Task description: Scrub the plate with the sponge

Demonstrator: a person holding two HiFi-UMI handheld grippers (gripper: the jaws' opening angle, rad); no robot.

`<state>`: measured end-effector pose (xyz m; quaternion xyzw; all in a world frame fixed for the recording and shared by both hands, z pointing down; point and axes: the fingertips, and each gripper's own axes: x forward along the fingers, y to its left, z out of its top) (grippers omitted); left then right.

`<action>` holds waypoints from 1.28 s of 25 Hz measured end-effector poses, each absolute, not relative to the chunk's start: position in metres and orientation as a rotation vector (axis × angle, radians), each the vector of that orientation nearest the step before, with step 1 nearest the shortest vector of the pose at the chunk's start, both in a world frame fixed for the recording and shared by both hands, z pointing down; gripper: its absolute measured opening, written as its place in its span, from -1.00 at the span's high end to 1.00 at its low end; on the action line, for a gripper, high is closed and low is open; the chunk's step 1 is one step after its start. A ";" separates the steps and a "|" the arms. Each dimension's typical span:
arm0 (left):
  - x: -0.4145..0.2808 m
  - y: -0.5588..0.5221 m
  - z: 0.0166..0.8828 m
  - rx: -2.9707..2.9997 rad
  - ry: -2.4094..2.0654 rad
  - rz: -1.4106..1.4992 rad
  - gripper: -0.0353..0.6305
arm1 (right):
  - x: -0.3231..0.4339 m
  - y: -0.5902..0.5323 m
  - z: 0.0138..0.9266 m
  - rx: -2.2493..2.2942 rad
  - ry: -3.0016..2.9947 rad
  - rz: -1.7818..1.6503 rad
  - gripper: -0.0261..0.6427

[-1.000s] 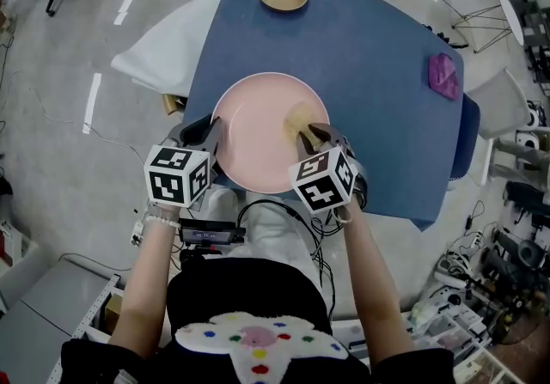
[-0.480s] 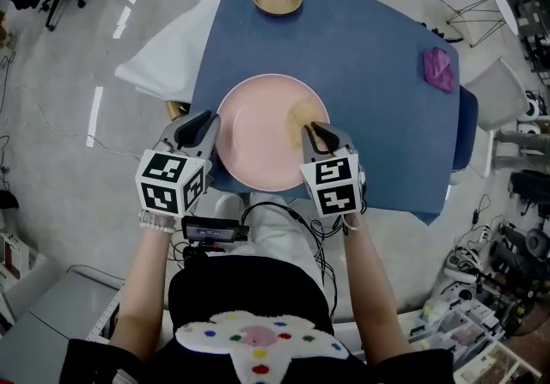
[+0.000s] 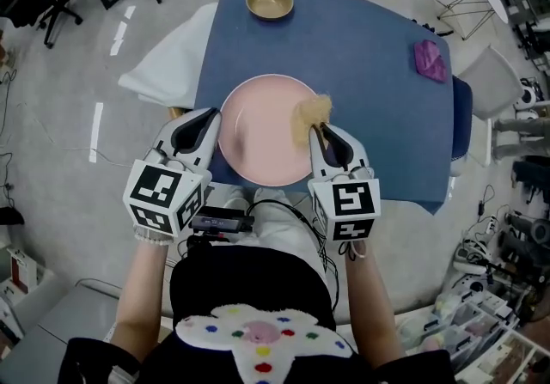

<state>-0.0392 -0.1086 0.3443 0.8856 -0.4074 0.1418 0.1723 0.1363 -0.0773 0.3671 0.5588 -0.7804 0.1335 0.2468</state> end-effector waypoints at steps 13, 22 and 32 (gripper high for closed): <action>-0.022 -0.086 0.291 2.677 -1.078 0.349 0.86 | 0.146 -0.048 0.302 1.738 -2.158 0.297 0.78; -0.020 -0.085 0.285 2.668 -1.058 0.288 0.86 | 0.141 -0.046 0.294 1.758 -2.180 0.269 0.79; -0.019 -0.081 0.289 2.676 -1.029 0.316 0.86 | 0.135 -0.047 0.290 1.752 -2.188 0.240 0.79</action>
